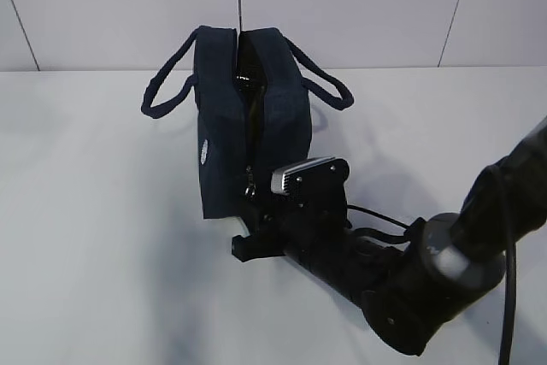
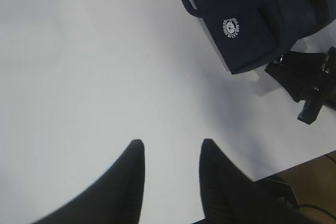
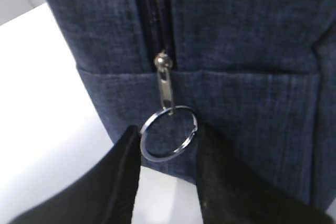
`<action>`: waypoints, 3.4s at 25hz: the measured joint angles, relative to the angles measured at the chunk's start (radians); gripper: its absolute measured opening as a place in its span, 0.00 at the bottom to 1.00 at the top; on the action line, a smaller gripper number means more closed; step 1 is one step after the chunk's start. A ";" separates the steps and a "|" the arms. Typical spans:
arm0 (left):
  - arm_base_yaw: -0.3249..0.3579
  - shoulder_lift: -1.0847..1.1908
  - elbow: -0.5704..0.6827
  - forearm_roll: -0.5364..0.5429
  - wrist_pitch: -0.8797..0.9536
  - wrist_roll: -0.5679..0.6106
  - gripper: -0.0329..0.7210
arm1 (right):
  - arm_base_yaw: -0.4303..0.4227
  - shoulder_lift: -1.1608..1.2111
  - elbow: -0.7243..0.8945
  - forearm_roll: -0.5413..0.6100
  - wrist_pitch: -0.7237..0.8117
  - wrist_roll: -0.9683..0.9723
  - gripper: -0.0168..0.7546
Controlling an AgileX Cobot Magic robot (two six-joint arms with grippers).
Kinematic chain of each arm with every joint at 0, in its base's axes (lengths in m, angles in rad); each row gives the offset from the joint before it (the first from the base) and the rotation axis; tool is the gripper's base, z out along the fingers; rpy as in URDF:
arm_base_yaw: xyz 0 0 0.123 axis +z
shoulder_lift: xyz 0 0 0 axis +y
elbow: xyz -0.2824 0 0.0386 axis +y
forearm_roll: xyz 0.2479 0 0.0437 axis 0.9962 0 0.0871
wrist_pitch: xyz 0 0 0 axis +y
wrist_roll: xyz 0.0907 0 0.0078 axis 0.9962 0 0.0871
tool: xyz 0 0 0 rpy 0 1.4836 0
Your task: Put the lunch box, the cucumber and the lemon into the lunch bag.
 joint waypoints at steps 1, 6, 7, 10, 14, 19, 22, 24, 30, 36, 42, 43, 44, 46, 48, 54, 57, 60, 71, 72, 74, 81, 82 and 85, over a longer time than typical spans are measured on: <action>0.000 0.000 0.000 0.000 0.000 0.000 0.36 | 0.000 0.000 0.004 0.004 -0.008 0.003 0.36; 0.000 0.000 0.000 0.000 0.000 0.000 0.36 | 0.000 0.000 0.036 0.062 -0.053 0.007 0.33; 0.000 0.000 0.000 0.000 0.000 0.000 0.36 | 0.000 0.000 0.036 0.072 -0.053 0.007 0.32; 0.000 0.000 0.000 0.000 0.000 0.000 0.36 | 0.000 0.000 0.036 0.082 -0.059 0.009 0.31; 0.000 0.000 0.000 0.000 0.000 0.000 0.36 | 0.000 0.000 0.036 0.086 -0.060 0.013 0.31; 0.000 0.000 0.000 0.000 0.000 0.000 0.36 | 0.000 0.000 0.036 0.086 -0.060 0.013 0.31; 0.000 0.000 0.000 0.000 0.000 0.000 0.36 | 0.000 0.000 0.036 0.081 -0.060 0.013 0.31; 0.000 0.000 0.000 0.000 0.000 0.000 0.36 | 0.000 0.000 0.036 0.055 -0.060 0.013 0.31; 0.000 0.000 0.000 0.000 0.000 0.000 0.36 | 0.000 0.000 0.036 -0.003 -0.060 0.014 0.31; 0.000 0.000 0.000 0.000 0.000 0.000 0.36 | 0.000 0.000 0.036 -0.035 -0.060 0.014 0.31; 0.000 0.000 0.000 0.000 0.000 0.000 0.36 | 0.000 0.000 0.036 -0.050 -0.060 0.015 0.31; 0.000 0.000 0.000 0.000 0.000 0.000 0.36 | 0.000 0.000 0.031 -0.050 -0.060 0.015 0.31; 0.000 0.000 0.000 0.000 0.000 0.000 0.36 | 0.000 0.000 0.027 -0.050 -0.060 0.015 0.31; 0.000 0.000 0.000 0.000 0.000 0.000 0.36 | 0.000 0.000 0.012 -0.050 -0.060 0.015 0.31; 0.000 0.000 0.000 0.000 0.000 0.000 0.36 | 0.000 0.004 0.000 -0.050 -0.061 0.015 0.31; 0.000 0.000 0.000 0.000 0.000 0.000 0.36 | 0.000 0.014 -0.009 -0.039 -0.063 0.017 0.31; 0.000 0.000 0.000 0.000 0.000 0.000 0.36 | 0.000 0.014 -0.009 -0.024 -0.063 0.017 0.31; 0.000 0.000 0.000 0.000 0.000 0.000 0.36 | 0.000 0.014 -0.009 -0.014 -0.063 0.017 0.31; 0.000 0.000 0.000 0.000 0.000 -0.001 0.36 | 0.000 0.014 -0.009 0.000 -0.063 0.017 0.31; 0.000 0.000 0.000 0.000 0.000 -0.001 0.36 | 0.000 0.014 -0.009 0.002 -0.063 0.017 0.31; 0.000 0.000 0.000 0.000 0.000 -0.001 0.36 | 0.000 0.014 -0.009 0.002 -0.063 0.017 0.31; 0.000 0.000 0.000 -0.009 0.000 -0.001 0.36 | 0.000 0.014 -0.009 0.004 -0.063 0.017 0.13; 0.000 0.000 0.000 -0.020 0.000 -0.001 0.36 | 0.000 0.014 -0.009 0.004 -0.063 0.017 0.12; 0.000 0.000 0.002 -0.046 0.000 -0.001 0.36 | 0.000 0.014 -0.009 0.004 -0.063 0.017 0.07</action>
